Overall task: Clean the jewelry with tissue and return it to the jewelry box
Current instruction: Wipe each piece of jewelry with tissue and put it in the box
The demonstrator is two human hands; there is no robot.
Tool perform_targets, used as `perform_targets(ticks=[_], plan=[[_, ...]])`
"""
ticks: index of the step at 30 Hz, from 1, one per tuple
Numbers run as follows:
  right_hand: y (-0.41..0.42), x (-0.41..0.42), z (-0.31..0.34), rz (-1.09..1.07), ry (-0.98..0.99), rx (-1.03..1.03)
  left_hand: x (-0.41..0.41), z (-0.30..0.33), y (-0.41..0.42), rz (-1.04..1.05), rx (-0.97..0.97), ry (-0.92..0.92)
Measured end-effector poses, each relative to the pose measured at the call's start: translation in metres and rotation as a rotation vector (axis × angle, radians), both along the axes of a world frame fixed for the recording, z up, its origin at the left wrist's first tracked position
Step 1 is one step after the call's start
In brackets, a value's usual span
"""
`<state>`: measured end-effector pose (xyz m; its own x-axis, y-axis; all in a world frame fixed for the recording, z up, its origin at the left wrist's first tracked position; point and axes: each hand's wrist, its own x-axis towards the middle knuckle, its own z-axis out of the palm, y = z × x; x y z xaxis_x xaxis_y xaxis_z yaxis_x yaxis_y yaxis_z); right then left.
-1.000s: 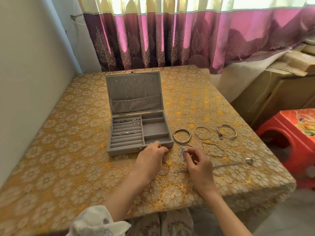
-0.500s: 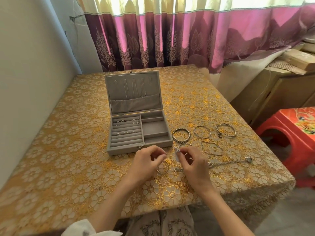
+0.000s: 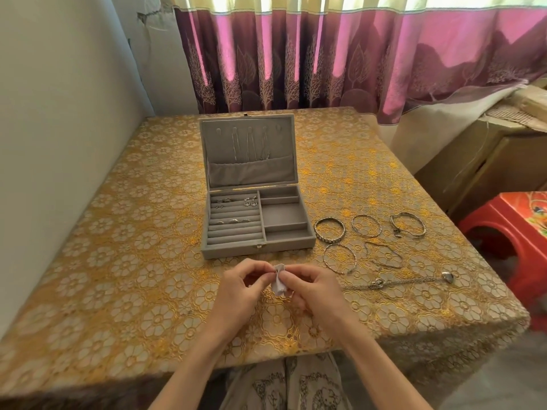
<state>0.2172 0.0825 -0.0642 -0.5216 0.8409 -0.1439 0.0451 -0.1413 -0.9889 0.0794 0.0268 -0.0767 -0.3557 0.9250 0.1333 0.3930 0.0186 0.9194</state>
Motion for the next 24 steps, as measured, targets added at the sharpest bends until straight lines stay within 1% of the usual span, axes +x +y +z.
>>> perform_targets(ticks=[6,10,16,24], plan=[[0.003,-0.003,-0.005,0.047,-0.040,-0.073,0.001,-0.004,-0.003,-0.020,0.072,0.093],[0.004,-0.001,-0.009,0.091,-0.096,-0.030,-0.001,-0.004,-0.006,-0.050,0.076,0.067],[0.003,0.000,-0.011,0.198,-0.002,-0.047,-0.006,-0.005,-0.007,-0.068,0.055,-0.059],[0.006,0.002,-0.015,0.189,0.102,-0.095,-0.005,-0.003,-0.008,-0.105,0.052,-0.068]])
